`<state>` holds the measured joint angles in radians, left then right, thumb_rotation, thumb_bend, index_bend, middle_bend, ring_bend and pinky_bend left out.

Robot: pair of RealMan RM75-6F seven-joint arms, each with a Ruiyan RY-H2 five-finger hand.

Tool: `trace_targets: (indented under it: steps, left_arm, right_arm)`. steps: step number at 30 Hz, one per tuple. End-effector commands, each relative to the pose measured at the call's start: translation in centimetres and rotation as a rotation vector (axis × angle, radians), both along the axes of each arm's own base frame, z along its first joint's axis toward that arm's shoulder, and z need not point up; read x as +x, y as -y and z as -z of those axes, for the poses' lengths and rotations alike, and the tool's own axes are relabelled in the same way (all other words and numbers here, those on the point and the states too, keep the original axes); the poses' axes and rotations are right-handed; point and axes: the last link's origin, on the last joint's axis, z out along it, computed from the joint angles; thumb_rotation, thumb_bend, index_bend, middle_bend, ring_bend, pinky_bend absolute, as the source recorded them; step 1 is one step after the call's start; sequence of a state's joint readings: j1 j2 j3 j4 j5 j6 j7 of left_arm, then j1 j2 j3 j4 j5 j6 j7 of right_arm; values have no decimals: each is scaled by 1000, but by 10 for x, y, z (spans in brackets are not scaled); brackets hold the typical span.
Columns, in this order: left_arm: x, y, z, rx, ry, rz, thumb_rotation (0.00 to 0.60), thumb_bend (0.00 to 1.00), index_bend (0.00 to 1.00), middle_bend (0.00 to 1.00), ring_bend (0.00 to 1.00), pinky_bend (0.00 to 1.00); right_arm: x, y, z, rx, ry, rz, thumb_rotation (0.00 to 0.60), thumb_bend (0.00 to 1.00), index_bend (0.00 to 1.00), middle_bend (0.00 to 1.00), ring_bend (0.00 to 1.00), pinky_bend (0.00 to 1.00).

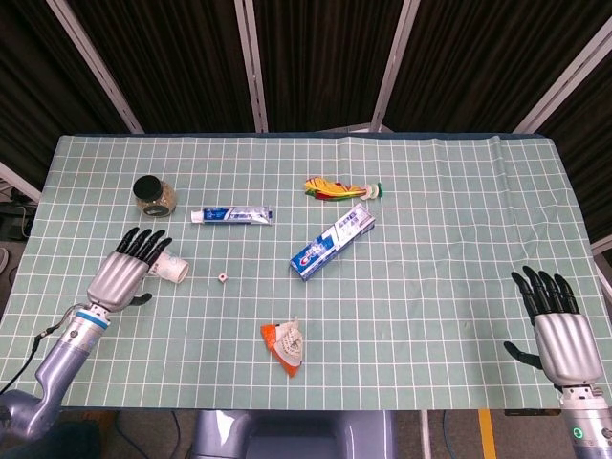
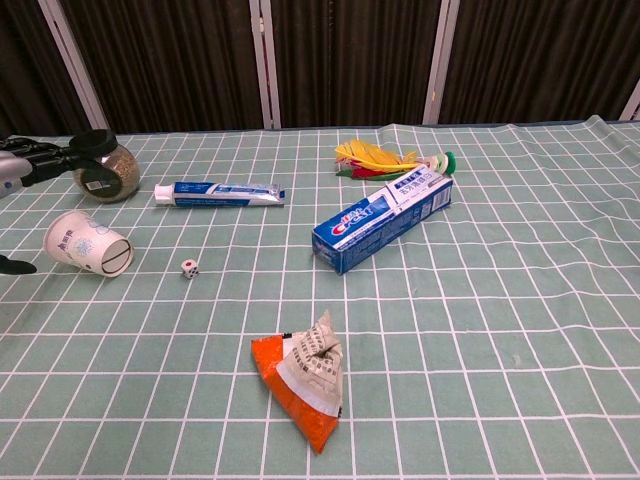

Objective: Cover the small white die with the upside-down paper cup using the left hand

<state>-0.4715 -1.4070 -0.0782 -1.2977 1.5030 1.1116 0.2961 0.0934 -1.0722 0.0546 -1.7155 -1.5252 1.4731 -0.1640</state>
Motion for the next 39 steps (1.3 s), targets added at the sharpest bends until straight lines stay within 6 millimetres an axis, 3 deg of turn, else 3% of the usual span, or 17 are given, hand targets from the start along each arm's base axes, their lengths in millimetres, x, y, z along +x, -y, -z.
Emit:
trace_targets:
  steps: [1,13,21,28,33,35,39]
  left_arm:
    - [36,14,30,161,-336,113,600,0,50,0,0,0]
    - [42,11,61,150,-474,109,600,0,108,18,0,62]
    - [36,14,66,144,-517,70,600,0,108,27,0,64]
    - [29,10,71,125,-509,37,600,0,122,74,80,182]
    - [26,7,77,100,-478,63,600,0,220,181,195,282]
    - [25,6,78,107,-476,73,600,0,322,258,256,327]
    - [23,4,80,123,-476,80,600,0,428,336,314,368]
  right_arm:
    - [-1,0,-2,-4,3,3,600,0,0,0,0,0]
    - [-4,2,-8,-12,17,16,600,0,0,0,0,0]
    - [-5,3,-7,-5,18,20,600,0,0,0,0,0]
    - [-5,3,-6,0,16,24,600,0,0,0,0,0]
    - [-6,4,-6,-1,14,26,600,0,0,0,0,0]
    - [-6,4,-6,-2,15,27,600,0,0,0,0,0]
    - [-6,4,-6,0,15,28,600,0,0,0,0,0]
